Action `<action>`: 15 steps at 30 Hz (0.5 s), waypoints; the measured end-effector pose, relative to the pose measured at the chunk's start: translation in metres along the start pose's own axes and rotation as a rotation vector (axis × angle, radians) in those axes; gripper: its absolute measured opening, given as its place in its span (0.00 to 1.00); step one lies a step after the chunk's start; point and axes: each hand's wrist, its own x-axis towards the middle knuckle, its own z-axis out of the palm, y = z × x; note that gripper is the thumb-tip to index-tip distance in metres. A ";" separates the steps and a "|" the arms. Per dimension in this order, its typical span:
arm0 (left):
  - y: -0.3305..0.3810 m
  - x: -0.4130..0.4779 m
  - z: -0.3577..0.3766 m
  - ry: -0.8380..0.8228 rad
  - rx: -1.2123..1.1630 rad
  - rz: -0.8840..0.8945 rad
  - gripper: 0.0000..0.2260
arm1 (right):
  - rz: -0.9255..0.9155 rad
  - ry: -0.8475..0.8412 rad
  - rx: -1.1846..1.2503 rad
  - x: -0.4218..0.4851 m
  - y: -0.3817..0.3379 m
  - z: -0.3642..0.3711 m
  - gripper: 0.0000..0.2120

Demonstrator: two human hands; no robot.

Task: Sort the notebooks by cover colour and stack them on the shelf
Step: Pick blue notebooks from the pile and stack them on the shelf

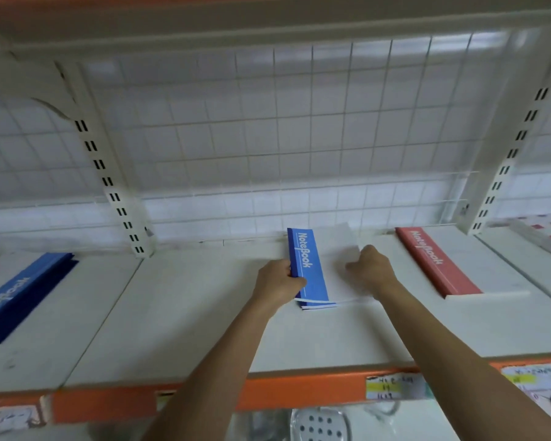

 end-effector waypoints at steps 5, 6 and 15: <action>0.000 -0.002 0.007 -0.019 0.035 -0.031 0.10 | -0.002 0.037 -0.150 0.008 0.006 -0.002 0.14; 0.000 -0.002 0.008 -0.017 0.040 -0.030 0.10 | 0.005 0.042 -0.165 0.010 0.007 -0.003 0.14; 0.007 -0.004 0.010 -0.066 0.128 -0.039 0.10 | -0.026 0.063 -0.122 0.007 0.015 -0.005 0.07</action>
